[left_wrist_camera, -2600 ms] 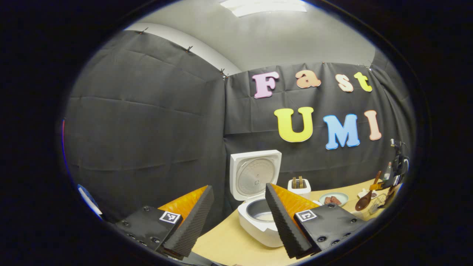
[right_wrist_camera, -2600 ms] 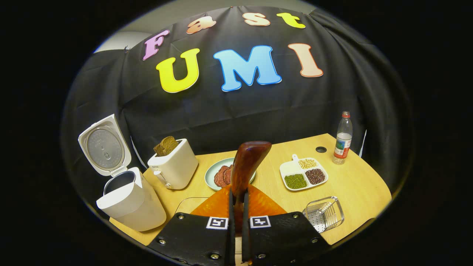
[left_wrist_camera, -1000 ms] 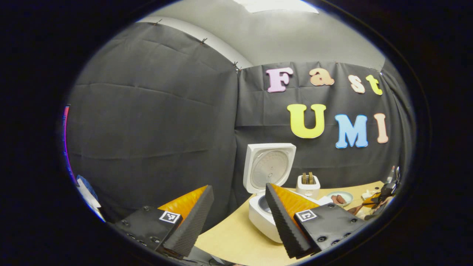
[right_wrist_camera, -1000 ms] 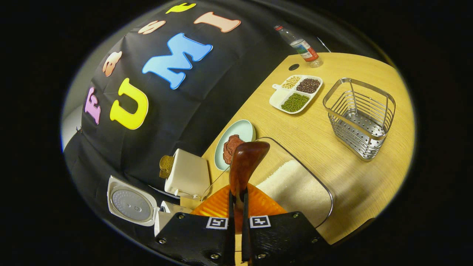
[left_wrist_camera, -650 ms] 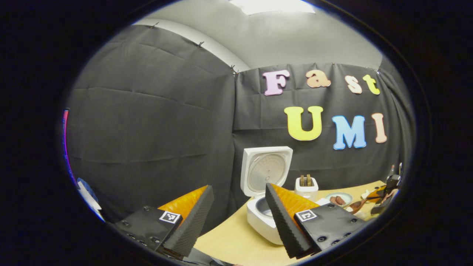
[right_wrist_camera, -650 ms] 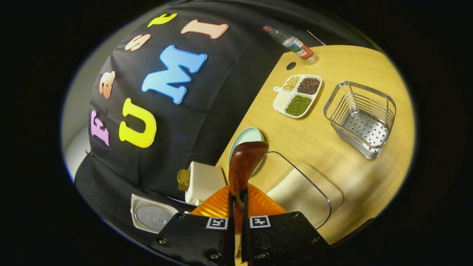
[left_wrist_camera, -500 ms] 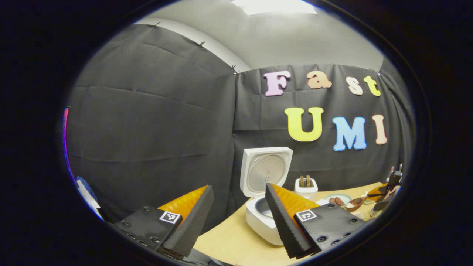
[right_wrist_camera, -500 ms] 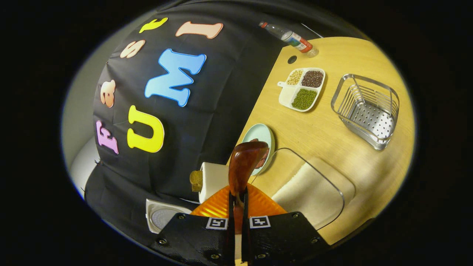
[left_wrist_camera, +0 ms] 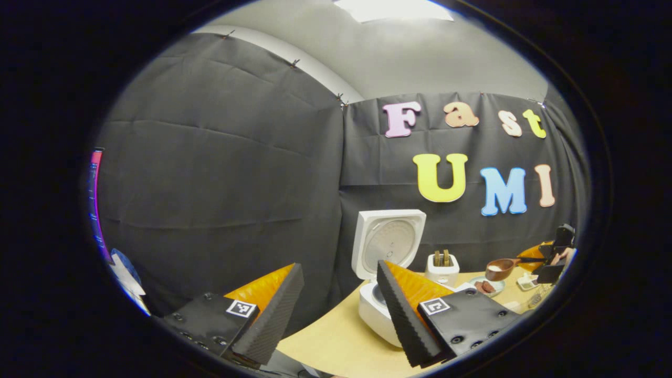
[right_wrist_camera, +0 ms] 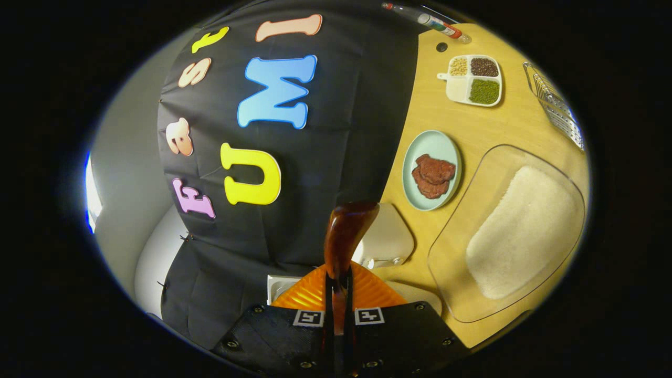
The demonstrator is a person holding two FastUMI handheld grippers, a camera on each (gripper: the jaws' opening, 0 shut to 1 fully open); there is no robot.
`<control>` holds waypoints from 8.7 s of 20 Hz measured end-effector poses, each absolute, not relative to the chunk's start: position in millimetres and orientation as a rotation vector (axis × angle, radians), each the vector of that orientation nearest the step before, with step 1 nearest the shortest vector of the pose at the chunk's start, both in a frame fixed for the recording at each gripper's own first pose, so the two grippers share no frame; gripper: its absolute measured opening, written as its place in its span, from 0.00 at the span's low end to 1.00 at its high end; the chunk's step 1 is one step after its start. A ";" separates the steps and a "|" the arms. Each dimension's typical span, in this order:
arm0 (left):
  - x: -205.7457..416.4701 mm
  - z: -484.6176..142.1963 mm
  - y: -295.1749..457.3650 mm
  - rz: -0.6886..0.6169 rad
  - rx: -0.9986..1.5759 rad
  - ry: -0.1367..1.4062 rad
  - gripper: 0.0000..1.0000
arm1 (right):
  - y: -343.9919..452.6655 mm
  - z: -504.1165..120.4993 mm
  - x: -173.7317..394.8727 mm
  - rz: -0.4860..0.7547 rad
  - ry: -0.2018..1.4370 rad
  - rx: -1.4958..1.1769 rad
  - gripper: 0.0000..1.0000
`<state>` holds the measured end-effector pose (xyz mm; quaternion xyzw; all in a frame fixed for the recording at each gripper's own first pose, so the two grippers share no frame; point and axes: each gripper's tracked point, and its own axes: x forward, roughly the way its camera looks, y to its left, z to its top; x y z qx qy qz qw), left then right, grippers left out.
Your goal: Close the left gripper, press the button to open the rice cooker; take a wooden spoon from the chopstick holder with the right hand, scoop a spoonful of rice and pour it into the rice cooker, then put the wooden spoon back into the chopstick holder.
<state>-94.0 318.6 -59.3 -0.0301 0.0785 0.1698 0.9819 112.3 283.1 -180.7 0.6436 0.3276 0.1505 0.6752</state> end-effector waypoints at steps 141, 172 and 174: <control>145.3 9.9 184.6 0.133 0.059 0.076 0.98 | -131.4 -210.1 -16.5 -0.288 0.499 0.067 0.99; 273.3 -80.2 225.2 0.259 0.006 0.298 0.96 | -141.8 -132.0 -23.7 -0.245 0.339 0.000 0.98; 263.0 -80.0 216.0 0.249 -0.027 0.299 1.00 | -142.5 -131.2 -19.8 -0.226 0.335 0.003 0.98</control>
